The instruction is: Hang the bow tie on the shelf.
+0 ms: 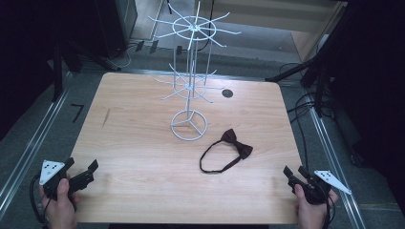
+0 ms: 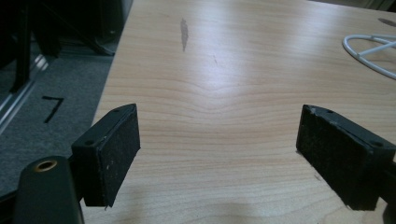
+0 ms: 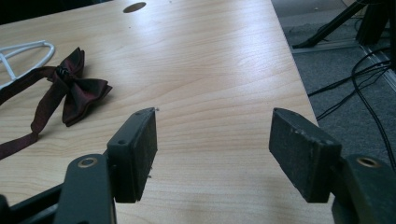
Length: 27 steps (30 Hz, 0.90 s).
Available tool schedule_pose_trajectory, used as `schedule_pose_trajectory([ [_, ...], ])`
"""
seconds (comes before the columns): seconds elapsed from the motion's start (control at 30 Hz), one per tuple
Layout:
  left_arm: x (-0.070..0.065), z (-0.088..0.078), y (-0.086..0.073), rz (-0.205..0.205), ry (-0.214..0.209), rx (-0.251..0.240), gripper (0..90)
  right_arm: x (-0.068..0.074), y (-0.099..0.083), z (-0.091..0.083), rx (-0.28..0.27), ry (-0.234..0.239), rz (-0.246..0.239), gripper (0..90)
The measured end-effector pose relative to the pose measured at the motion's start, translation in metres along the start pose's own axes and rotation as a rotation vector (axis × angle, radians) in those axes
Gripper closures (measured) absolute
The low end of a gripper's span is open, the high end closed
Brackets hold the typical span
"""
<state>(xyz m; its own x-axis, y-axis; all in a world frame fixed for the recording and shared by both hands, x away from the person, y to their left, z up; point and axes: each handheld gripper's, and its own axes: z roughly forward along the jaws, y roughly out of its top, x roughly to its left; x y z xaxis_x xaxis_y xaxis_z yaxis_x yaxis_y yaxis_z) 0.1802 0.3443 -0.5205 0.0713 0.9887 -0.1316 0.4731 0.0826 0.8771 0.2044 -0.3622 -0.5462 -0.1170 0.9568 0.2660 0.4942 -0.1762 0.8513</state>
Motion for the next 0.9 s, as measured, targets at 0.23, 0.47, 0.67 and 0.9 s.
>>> schedule_pose_trajectory([
  [0.23, -0.004, 0.002, -0.001, 0.03, 0.001, 0.021, 14.5, 0.006, 0.002, 0.0, 0.016, 0.003, -0.037, 34.4],
  [0.47, -0.005, 0.001, -0.002, 0.033, -0.011, 0.023, 14.5, 0.022, 0.012, -0.004, 0.082, 0.049, -0.094, 35.4],
  [0.67, -0.004, 0.002, -0.001, 0.032, -0.02, 0.029, 14.5, 0.04, 0.029, 0.006, 0.179, 0.062, -0.141, 34.7],
  [0.9, -0.003, 0.003, -0.001, 0.021, -0.027, 0.034, 14.6, 0.064, 0.049, 0.02, 0.285, 0.074, -0.231, 30.5],
])
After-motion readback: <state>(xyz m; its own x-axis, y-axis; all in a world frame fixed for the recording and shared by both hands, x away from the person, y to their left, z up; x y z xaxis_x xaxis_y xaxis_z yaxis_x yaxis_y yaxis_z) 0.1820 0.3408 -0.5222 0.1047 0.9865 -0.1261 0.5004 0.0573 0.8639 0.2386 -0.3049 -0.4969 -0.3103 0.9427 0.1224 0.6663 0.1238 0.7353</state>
